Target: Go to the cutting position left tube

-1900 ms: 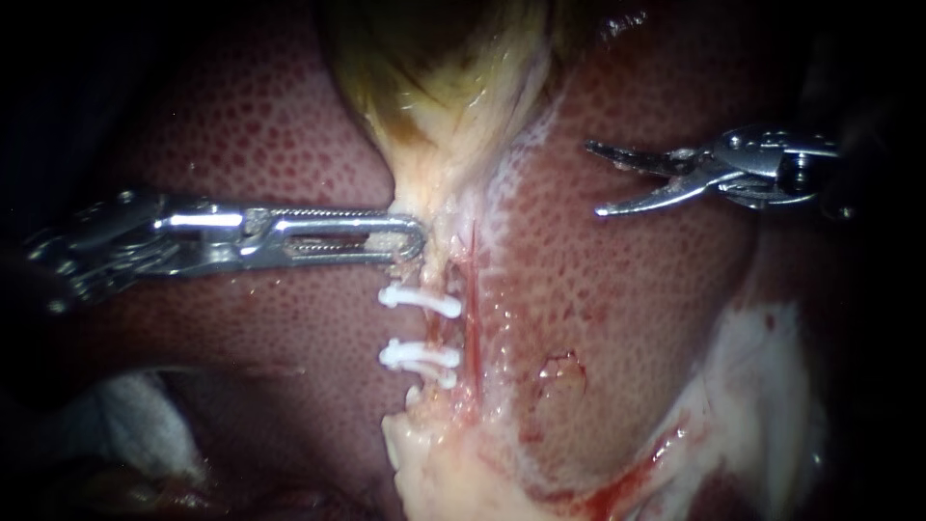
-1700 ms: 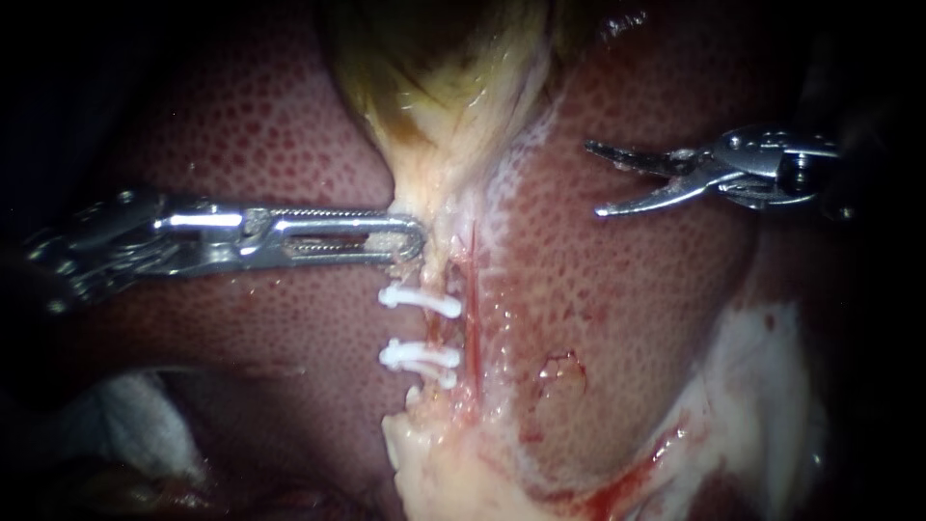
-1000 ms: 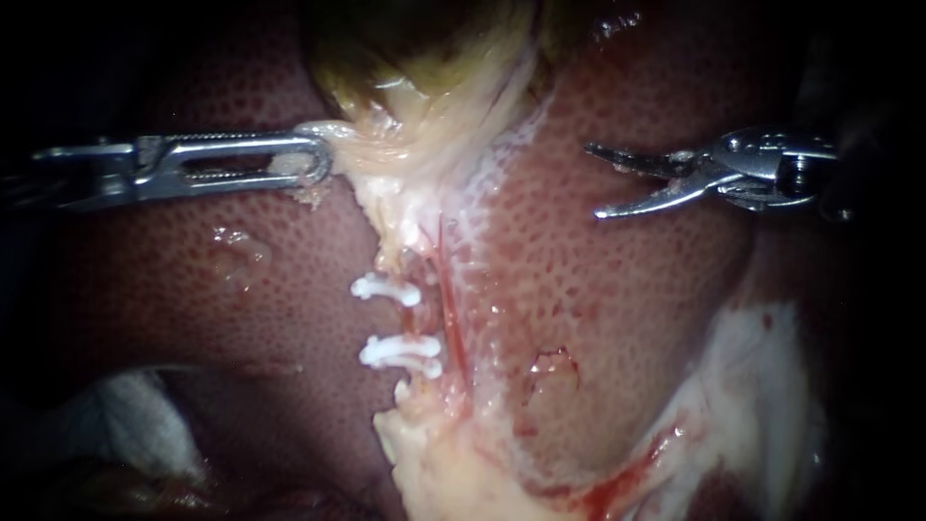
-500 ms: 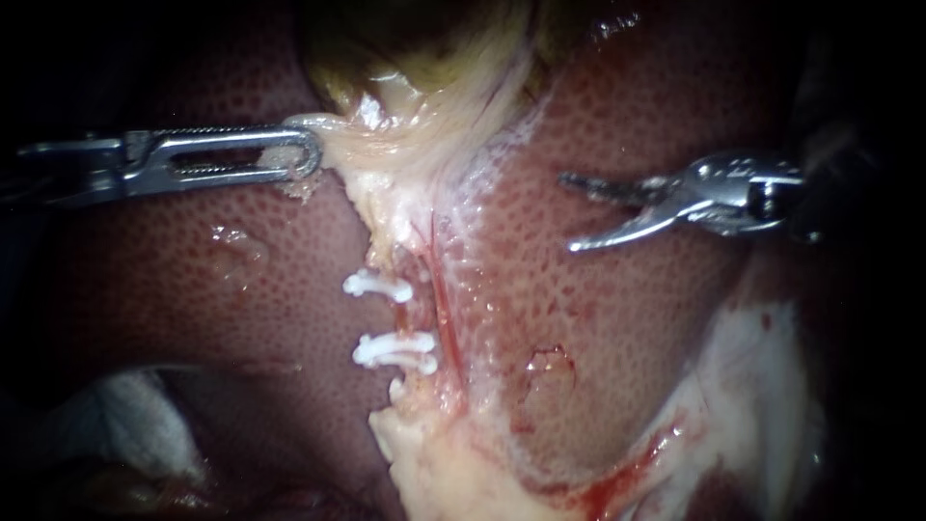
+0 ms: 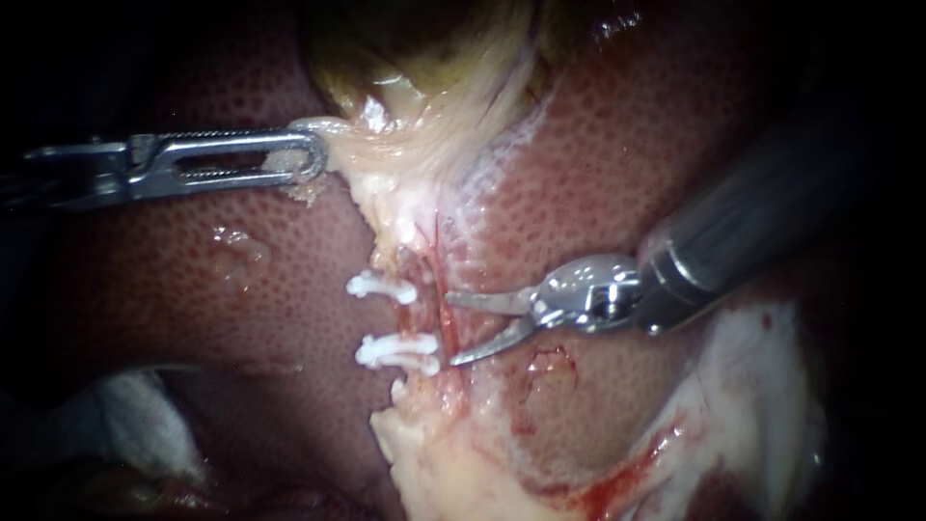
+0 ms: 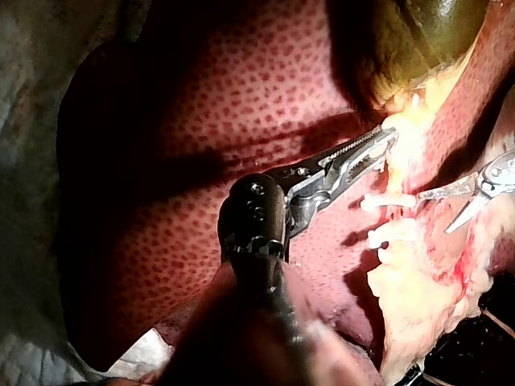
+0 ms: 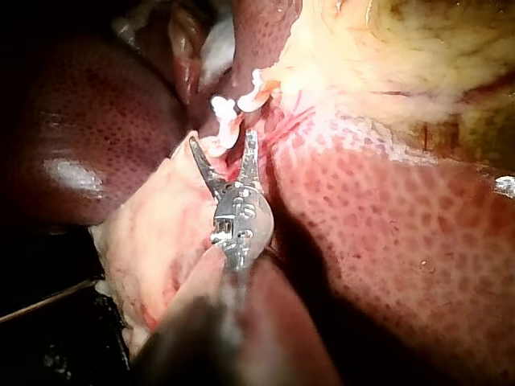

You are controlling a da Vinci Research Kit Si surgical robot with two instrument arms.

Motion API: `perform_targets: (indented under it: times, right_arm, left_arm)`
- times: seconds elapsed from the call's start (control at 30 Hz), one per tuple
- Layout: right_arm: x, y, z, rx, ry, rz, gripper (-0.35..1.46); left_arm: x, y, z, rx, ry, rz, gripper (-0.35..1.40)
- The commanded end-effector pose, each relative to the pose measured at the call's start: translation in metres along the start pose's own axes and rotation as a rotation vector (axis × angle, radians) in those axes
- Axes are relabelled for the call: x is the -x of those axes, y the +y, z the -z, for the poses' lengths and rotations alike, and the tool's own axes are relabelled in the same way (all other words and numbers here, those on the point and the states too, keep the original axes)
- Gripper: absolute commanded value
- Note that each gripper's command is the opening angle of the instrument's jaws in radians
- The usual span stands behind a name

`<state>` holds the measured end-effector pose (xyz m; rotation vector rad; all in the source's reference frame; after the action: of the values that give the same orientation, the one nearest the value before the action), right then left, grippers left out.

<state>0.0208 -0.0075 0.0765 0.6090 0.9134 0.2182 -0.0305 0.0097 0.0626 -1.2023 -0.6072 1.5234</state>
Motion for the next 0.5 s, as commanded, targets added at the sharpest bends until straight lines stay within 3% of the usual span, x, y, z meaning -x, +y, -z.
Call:
perform_targets:
  times: [0.03, 0.5]
  right_arm:
    - [0.0001, 0.0001, -0.0005, -0.004, 0.000, -0.001, 1.36]
    - [0.0000, 0.0012, -0.0025, 0.001, 0.001, -0.018, 1.36]
  left_arm:
    - [0.0000, 0.0000, 0.0000, -0.001, 0.000, 0.000, -0.35]
    - [0.0002, 0.0005, -0.0001, -0.007, 0.004, 0.000, -0.35]
